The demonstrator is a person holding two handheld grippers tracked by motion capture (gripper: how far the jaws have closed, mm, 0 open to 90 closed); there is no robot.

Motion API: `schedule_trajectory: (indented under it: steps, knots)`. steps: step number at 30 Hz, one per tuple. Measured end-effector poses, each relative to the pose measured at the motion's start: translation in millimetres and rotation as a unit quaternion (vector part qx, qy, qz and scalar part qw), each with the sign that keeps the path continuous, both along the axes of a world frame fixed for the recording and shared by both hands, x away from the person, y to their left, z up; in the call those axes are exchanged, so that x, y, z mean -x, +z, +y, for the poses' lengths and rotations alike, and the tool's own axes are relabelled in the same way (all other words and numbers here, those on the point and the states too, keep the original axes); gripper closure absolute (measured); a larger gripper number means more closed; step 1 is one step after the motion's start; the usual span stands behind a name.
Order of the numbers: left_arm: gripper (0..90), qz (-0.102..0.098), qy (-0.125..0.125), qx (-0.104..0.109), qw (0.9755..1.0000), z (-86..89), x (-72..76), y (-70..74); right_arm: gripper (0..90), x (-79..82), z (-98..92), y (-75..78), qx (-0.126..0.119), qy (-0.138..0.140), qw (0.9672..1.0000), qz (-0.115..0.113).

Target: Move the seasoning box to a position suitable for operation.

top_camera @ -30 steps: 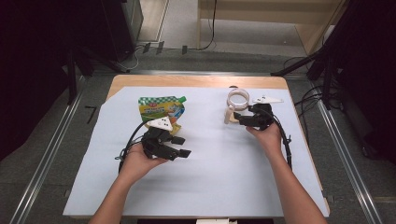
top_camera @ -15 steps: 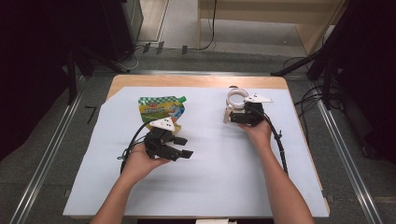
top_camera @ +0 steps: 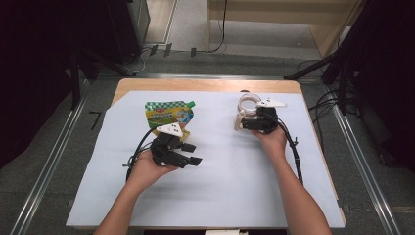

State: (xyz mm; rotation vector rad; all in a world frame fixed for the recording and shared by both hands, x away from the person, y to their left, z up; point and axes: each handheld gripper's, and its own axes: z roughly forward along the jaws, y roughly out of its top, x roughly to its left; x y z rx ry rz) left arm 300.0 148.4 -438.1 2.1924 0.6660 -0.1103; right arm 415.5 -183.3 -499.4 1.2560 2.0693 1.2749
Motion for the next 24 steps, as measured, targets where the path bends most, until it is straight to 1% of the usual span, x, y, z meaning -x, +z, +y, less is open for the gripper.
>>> schedule_trajectory:
  steps: [5,7,9,12,15,17,19,20,22,24]
  knots:
    - [40.5,-0.003,-0.001,-0.001,1.0,-0.2,1.7,1.1,12.0,15.6,1.1,13.3,-0.005,0.015,0.9998,-0.012]
    - [40.6,-0.003,0.002,-0.002,1.0,0.1,2.0,1.7,12.0,24.6,0.2,18.6,-0.008,0.023,0.9996,-0.013]
    - [40.7,0.001,0.002,0.0,1.0,0.8,1.6,1.6,12.0,35.3,-2.0,21.9,-0.007,0.034,0.9992,-0.022]
    - [40.9,0.003,0.003,-0.001,1.0,0.6,0.9,0.4,12.0,52.0,-5.8,25.1,-0.004,0.042,0.9988,-0.025]
    - [40.9,0.005,0.005,0.001,1.0,0.4,0.3,-0.3,12.1,67.7,-9.2,27.5,-0.016,0.044,0.9987,-0.021]
    - [41.0,0.005,0.008,0.005,0.9999,-0.1,-0.2,-0.3,12.1,76.8,-10.1,28.9,-0.02,0.05,0.9982,-0.026]
    - [40.9,0.005,0.007,0.004,1.0,-0.1,-0.2,-0.2,12.1,84.4,-10.2,31.2,-0.028,0.056,0.9977,-0.028]
    - [40.9,0.001,0.005,-0.001,1.0,0.6,-0.2,-0.1,12.1,88.3,-10.2,32.2,-0.035,0.058,0.9973,-0.03]
    - [40.9,0.0,0.007,-0.007,0.9999,2.5,0.1,-0.1,12.1,94.3,-8.9,33.0,-0.036,0.065,0.9965,-0.038]
    - [40.9,0.0,0.01,-0.008,0.9999,3.6,-0.2,-0.3,12.1,96.5,-7.8,33.2,-0.036,0.068,0.9964,-0.036]
